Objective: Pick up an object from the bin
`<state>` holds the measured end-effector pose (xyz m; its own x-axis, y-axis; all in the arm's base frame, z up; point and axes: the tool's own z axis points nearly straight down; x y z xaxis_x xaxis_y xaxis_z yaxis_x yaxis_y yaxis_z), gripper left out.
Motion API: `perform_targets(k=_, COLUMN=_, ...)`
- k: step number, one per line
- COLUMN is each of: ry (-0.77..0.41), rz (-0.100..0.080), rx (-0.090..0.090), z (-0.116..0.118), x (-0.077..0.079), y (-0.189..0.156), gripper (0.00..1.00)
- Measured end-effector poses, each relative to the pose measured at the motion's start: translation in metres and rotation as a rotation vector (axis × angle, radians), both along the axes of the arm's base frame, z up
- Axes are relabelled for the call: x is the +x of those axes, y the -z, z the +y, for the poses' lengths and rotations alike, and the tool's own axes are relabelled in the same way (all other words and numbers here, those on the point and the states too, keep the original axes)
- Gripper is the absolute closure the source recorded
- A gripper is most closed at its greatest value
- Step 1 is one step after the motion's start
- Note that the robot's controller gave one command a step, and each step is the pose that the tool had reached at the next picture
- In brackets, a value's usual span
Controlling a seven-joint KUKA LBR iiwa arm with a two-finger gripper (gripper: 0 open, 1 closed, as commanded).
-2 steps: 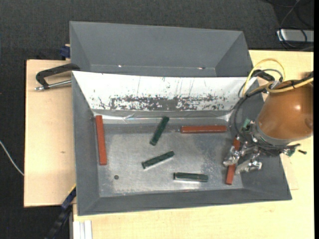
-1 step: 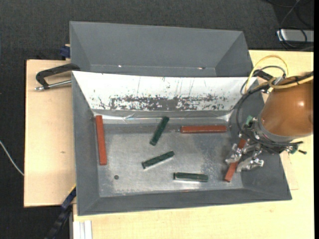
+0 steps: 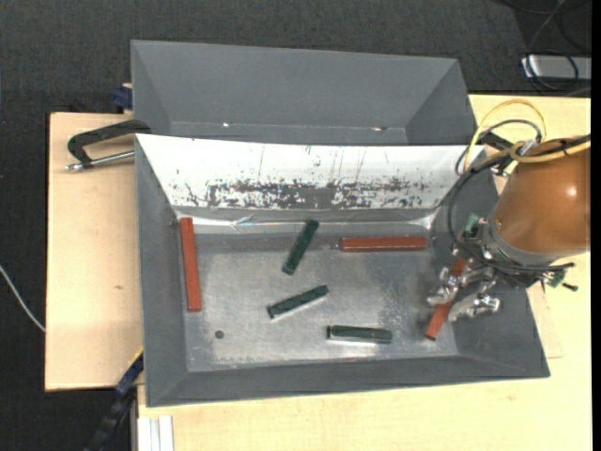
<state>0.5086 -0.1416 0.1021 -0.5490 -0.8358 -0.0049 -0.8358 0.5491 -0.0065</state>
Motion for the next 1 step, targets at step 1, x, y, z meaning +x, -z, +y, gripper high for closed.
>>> perform_targets(k=1, ry=-0.001, rz=0.006, rx=0.002, z=0.0007, x=-0.0010, y=-0.0076, gripper=1.00)
